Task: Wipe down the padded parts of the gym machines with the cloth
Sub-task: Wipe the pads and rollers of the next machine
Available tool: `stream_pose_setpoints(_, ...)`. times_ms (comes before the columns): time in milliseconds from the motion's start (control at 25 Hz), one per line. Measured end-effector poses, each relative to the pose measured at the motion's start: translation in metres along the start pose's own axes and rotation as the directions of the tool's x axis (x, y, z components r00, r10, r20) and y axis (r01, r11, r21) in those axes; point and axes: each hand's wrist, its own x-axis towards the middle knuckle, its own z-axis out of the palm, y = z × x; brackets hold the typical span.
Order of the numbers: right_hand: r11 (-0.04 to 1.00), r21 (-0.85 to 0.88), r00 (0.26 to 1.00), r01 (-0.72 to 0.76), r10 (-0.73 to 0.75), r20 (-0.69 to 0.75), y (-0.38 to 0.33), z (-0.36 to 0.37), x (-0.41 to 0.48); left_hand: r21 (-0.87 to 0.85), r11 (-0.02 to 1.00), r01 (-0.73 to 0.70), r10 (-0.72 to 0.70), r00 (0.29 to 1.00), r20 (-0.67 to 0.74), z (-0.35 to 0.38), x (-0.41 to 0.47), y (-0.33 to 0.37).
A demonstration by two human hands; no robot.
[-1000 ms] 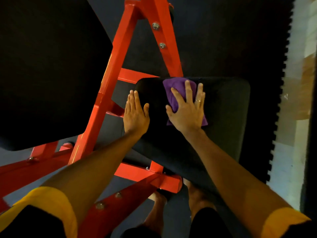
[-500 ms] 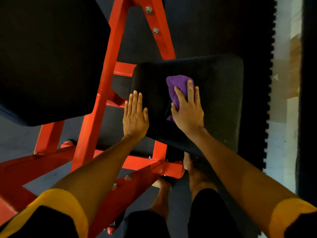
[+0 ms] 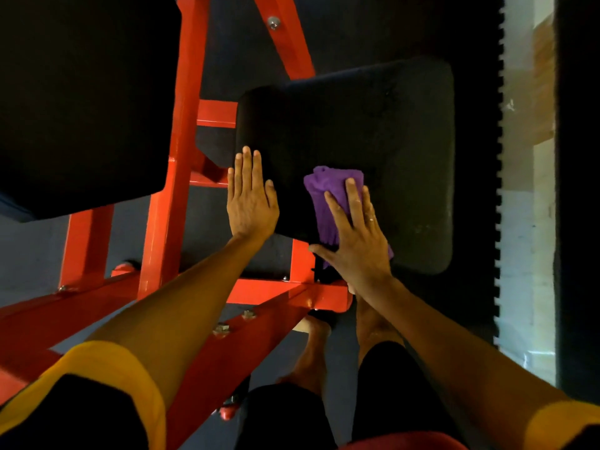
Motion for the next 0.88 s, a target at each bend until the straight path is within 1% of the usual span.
stream_pose_setpoints(40, 1.0, 0.015, 1.0, -0.004, 0.004, -0.004, -0.016, 0.004, 0.004, 0.002, 1.0, 0.005, -0.005, 1.0, -0.003, 0.0, 0.0, 0.0)
stream_pose_setpoints(160, 0.998, 0.024, 0.998, 0.058, -0.058, 0.001, -0.072, 0.019, 0.025, -0.009, 1.0, -0.003, 0.003, 1.0, 0.025, 0.001, -0.001, -0.005)
stream_pose_setpoints(240, 0.997, 0.009, 0.997, 0.078, -0.078, -0.012, -0.08, 0.02, 0.035, -0.031, 1.0, -0.006, 0.007, 1.0, 0.03, -0.001, 0.0, -0.005)
stream_pose_setpoints(320, 0.995, -0.007, 0.994, 0.101, -0.101, -0.031, -0.056, 0.014, 0.026, -0.036, 0.999, 0.01, -0.01, 1.0, 0.012, -0.002, 0.0, -0.002)
stream_pose_setpoints(400, 0.993, -0.061, 0.994, 0.105, -0.106, -0.022, -0.017, 0.006, -0.005, -0.027, 0.999, 0.017, -0.018, 1.0, -0.012, -0.002, -0.001, 0.001)
stream_pose_setpoints(480, 0.993, -0.113, 0.999, 0.03, -0.032, -0.016, 0.021, -0.002, -0.041, -0.022, 1.0, 0.016, -0.016, 1.0, -0.011, -0.001, -0.003, 0.001)
stream_pose_setpoints(520, 0.992, -0.123, 0.999, -0.011, 0.006, -0.039, 0.031, -0.004, -0.053, -0.015, 1.0, 0.016, -0.016, 1.0, -0.016, 0.0, -0.003, 0.0)
stream_pose_setpoints(600, 0.991, -0.132, 0.997, -0.037, 0.028, -0.071, 0.029, -0.001, -0.054, -0.006, 1.0, 0.02, -0.02, 0.999, -0.03, 0.001, -0.002, -0.001)
stream_pose_setpoints(640, 0.991, -0.13, 0.998, -0.023, 0.015, -0.063, 0.02, 0.001, -0.044, -0.008, 1.0, 0.018, -0.018, 0.999, -0.03, 0.002, -0.002, -0.001)
stream_pose_setpoints(720, 0.993, -0.098, 0.998, 0.062, -0.065, -0.027, -0.005, 0.005, -0.015, -0.003, 1.0, 0.021, -0.021, 0.999, -0.031, 0.003, -0.002, 0.0)
stream_pose_setpoints(800, 0.988, -0.005, 0.988, 0.156, -0.156, 0.005, -0.022, 0.009, 0.019, -0.002, 0.999, 0.038, -0.039, 0.998, -0.05, 0.005, -0.002, 0.002)
stream_pose_setpoints(880, 0.973, 0.048, 0.974, 0.226, -0.227, 0.009, -0.026, 0.007, 0.042, 0.003, 0.998, 0.057, -0.057, 0.995, -0.078, 0.006, -0.005, 0.003)
